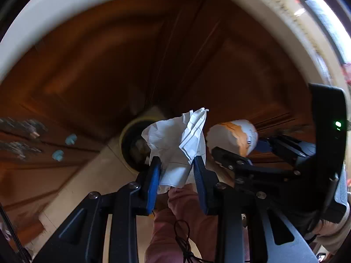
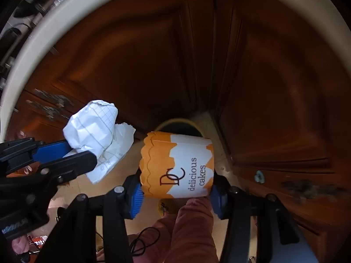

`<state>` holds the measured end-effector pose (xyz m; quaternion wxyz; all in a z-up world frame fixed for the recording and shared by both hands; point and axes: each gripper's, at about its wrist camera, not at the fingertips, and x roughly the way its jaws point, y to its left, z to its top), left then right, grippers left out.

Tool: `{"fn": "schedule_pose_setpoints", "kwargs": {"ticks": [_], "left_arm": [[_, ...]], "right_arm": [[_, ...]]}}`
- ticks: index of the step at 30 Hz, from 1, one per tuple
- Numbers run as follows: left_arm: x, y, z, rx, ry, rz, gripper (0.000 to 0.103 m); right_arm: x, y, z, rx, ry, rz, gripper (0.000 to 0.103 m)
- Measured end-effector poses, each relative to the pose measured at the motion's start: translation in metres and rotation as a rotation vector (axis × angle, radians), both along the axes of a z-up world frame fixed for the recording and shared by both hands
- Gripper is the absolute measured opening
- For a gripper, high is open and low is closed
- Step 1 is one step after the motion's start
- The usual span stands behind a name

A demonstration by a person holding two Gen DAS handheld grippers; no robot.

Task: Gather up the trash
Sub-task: 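Carry the cup and bag down to the trash bin and open both tools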

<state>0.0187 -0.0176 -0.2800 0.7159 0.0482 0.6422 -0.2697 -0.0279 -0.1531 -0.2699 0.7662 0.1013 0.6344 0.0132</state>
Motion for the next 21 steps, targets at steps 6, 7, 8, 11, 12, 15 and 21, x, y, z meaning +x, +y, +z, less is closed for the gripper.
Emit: {"fn": "schedule_pose_setpoints", "kwargs": {"ticks": [6, 7, 8, 11, 12, 15, 21], "left_arm": [[0.015, 0.002, -0.109, 0.057, 0.096, 0.051, 0.029], [0.020, 0.001, -0.132, 0.066, 0.116, 0.049, 0.029], [0.022, 0.000, -0.148, 0.078, 0.127, 0.047, 0.029], [0.027, -0.003, -0.186, 0.107, 0.131, 0.034, 0.030], [0.031, -0.002, -0.197, 0.115, 0.133, 0.037, 0.031], [0.043, -0.001, -0.228, 0.135, 0.152, 0.044, 0.039], [0.057, 0.008, -0.251, 0.171, 0.157, 0.067, 0.078]], "right_arm": [[0.009, 0.005, -0.096, -0.003, 0.083, 0.024, 0.050], [0.013, 0.007, -0.113, 0.000, 0.095, 0.029, 0.050], [0.015, 0.009, -0.125, 0.002, 0.102, 0.034, 0.050], [0.027, 0.014, -0.164, -0.016, 0.119, 0.050, 0.051], [0.030, 0.014, -0.176, -0.008, 0.116, 0.057, 0.051], [0.043, 0.010, -0.209, 0.043, 0.134, 0.058, 0.051], [0.049, -0.002, -0.241, 0.061, 0.154, 0.036, 0.055]]}}
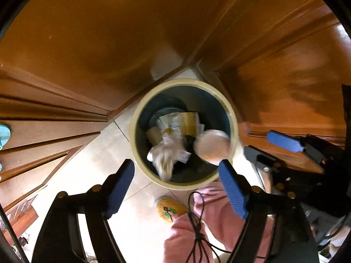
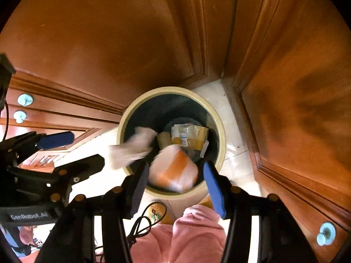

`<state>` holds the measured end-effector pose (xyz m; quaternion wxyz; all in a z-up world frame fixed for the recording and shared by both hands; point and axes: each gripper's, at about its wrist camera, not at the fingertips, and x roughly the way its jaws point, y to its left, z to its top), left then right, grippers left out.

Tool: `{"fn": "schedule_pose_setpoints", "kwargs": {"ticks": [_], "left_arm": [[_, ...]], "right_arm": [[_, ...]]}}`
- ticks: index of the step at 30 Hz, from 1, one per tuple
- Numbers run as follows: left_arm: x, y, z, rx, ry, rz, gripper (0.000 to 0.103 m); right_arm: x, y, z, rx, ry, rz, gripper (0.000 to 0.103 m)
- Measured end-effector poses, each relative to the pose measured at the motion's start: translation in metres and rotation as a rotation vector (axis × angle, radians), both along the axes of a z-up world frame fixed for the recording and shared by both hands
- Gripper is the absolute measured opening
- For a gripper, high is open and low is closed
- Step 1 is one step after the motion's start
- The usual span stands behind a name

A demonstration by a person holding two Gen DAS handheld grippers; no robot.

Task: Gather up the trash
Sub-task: 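Carry the cup and bag down to the trash bin and open both tools, then raise both tools back toward the countertop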

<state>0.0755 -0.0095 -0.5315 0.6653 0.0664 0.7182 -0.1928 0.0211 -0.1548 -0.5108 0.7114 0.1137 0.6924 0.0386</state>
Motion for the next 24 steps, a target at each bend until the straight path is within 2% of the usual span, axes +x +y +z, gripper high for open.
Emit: {"fn": "schedule_pose_setpoints", "kwargs": {"ticks": [6, 11, 15, 18, 24], "left_arm": [[0.002, 0.012, 0.007, 0.004, 0.015, 0.031, 0.078], [-0.001, 0.015, 0.027, 0.006, 0.002, 0.034, 0.078], [-0.008, 0.012, 0.067, -0.005, -0.026, 0.035, 0.078], [-0.016, 0.015, 0.114, -0.006, -0.055, 0.037, 0.078], [-0.035, 0.021, 0.212, -0.068, -0.127, 0.040, 0.078]], "right_arm": [[-0.002, -0.008, -0.001, 0.007, 0.024, -0.021, 0.056], [-0.005, -0.008, 0.018, -0.010, 0.029, -0.005, 0.056], [-0.009, -0.011, 0.052, -0.005, 0.012, -0.022, 0.056], [-0.015, -0.015, 0.081, 0.004, 0.007, -0.045, 0.056], [-0.035, -0.020, 0.173, 0.015, -0.041, -0.073, 0.056]]}}
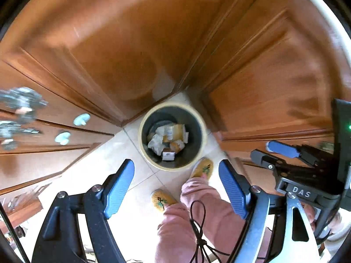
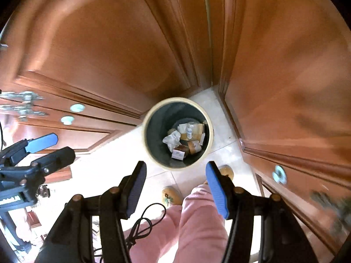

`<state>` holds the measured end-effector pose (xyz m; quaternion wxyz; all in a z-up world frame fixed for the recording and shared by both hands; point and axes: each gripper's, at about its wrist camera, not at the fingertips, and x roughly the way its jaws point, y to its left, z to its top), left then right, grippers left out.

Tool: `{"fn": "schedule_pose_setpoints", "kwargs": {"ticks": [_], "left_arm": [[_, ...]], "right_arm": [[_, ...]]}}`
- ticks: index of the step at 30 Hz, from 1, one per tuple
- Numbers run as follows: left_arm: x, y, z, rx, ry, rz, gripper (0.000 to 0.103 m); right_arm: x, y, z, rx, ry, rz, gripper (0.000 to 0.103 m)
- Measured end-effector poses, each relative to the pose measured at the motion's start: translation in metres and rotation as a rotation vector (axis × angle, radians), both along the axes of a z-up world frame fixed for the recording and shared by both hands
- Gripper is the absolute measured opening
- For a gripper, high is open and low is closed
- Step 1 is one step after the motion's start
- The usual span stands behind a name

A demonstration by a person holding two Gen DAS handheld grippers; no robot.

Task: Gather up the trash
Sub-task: 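Raise both tools back toward the countertop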

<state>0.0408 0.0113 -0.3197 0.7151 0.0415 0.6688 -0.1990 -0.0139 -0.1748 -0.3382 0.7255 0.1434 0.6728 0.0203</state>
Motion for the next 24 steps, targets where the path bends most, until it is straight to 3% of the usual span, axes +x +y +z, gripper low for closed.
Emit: {"fn": "schedule_pose_setpoints", "kwargs": {"ticks": [6, 11, 13, 18, 24], "left_arm": [[-0.016, -0.007, 0.097, -0.024, -0.123, -0.053, 0.079], [-0.024, -0.016, 0.172, -0.040, -0.295, -0.106, 0.079], [-0.025, -0.017, 0.196, -0.055, -0.339, -0.112, 0.080], [-0.026, -0.014, 0.248, -0.124, -0.413, -0.134, 0.080], [-0.017, -0.019, 0.300, -0.191, -0.471, -0.189, 0.083]], "right_arm": [[-0.017, -0.005, 0.088, -0.032, -0.080, -0.041, 0.056], [-0.025, -0.010, 0.159, -0.070, -0.190, -0.079, 0.059], [-0.028, -0.011, 0.185, -0.076, -0.240, -0.101, 0.064], [-0.029, -0.014, 0.241, -0.076, -0.335, -0.130, 0.065], [-0.022, -0.008, 0.297, -0.156, -0.446, -0.121, 0.065]]}}
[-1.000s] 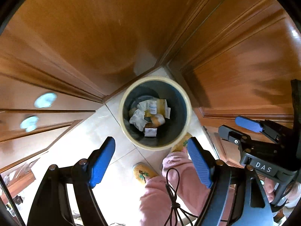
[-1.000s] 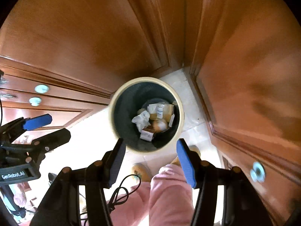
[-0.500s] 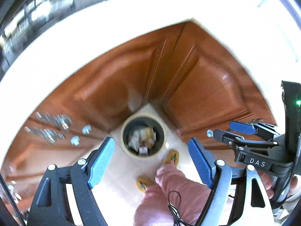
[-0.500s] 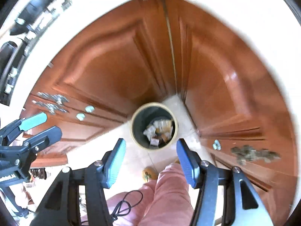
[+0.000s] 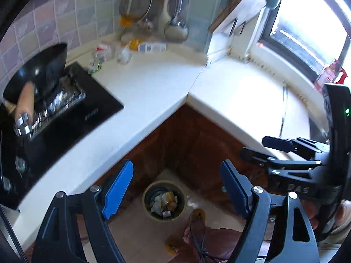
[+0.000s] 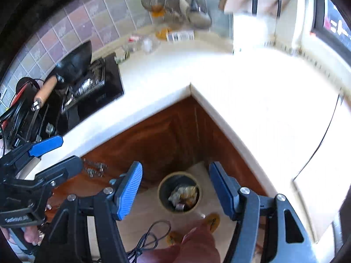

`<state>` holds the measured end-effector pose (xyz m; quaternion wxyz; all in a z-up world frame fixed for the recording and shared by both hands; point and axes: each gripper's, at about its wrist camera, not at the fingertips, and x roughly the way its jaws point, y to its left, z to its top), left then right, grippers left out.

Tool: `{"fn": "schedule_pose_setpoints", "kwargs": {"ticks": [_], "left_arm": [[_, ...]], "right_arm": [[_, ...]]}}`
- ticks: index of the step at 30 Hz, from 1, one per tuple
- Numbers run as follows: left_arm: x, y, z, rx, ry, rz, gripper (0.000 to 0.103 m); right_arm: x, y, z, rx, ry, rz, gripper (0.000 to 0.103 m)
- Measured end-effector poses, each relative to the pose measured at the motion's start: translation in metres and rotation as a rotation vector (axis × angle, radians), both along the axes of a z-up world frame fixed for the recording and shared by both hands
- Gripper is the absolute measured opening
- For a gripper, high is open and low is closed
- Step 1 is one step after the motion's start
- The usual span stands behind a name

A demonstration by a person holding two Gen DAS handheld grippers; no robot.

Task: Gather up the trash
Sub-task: 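Raise both tools back toward the countertop, then grasp the clear plastic wrapper with the left tool while the right tool grasps the white milk carton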

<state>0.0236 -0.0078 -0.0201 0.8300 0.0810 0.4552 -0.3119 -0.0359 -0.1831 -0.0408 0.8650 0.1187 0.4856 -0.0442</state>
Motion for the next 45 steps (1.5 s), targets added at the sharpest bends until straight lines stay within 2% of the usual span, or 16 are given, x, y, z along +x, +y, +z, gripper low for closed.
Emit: {"fn": "schedule_pose_setpoints", "kwargs": {"ticks": [2, 4, 10, 15, 20, 22, 26, 30, 31, 35, 40, 45], "left_arm": [[0.002, -0.001, 0.012, -0.025, -0.010, -0.015, 0.095], [0.009, -0.007, 0.028, -0.025, -0.038, -0.015, 0.102], [0.033, -0.023, 0.054, -0.011, -0.143, 0.015, 0.102], [0.084, -0.032, 0.051, 0.020, -0.143, 0.119, 0.102], [0.165, -0.047, 0.035, 0.038, -0.096, 0.267, 0.102], [0.202, -0.053, 0.025, 0.013, -0.056, 0.309, 0.102], [0.266, -0.068, 0.005, -0.002, -0.028, 0.364, 0.102], [0.330, -0.083, -0.027, -0.006, 0.021, 0.400, 0.091], [0.344, -0.086, -0.034, -0.010, 0.038, 0.405, 0.086], [0.384, -0.096, -0.061, -0.016, 0.087, 0.418, 0.072], [0.421, -0.112, -0.092, 0.036, 0.119, 0.434, 0.072], [0.439, -0.116, -0.111, 0.078, 0.133, 0.460, 0.072]], "right_arm": [[0.005, 0.003, 0.012, -0.037, -0.027, -0.008, 0.065], [0.011, 0.003, 0.024, -0.060, -0.049, -0.006, 0.065], [0.039, -0.006, 0.053, -0.102, -0.130, -0.018, 0.065], [0.085, -0.023, 0.060, -0.126, -0.179, -0.029, 0.065], [0.145, -0.036, 0.052, -0.154, -0.199, 0.020, 0.065], [0.176, -0.040, 0.045, -0.157, -0.196, 0.053, 0.065], [0.237, -0.051, 0.028, -0.158, -0.182, 0.108, 0.065], [0.295, -0.061, 0.008, -0.152, -0.168, 0.163, 0.065], [0.309, -0.063, 0.003, -0.152, -0.163, 0.180, 0.065], [0.351, -0.070, -0.017, -0.166, -0.150, 0.235, 0.065], [0.387, -0.072, -0.037, -0.195, -0.143, 0.285, 0.065], [0.416, -0.074, -0.048, -0.215, -0.138, 0.305, 0.065]]}}
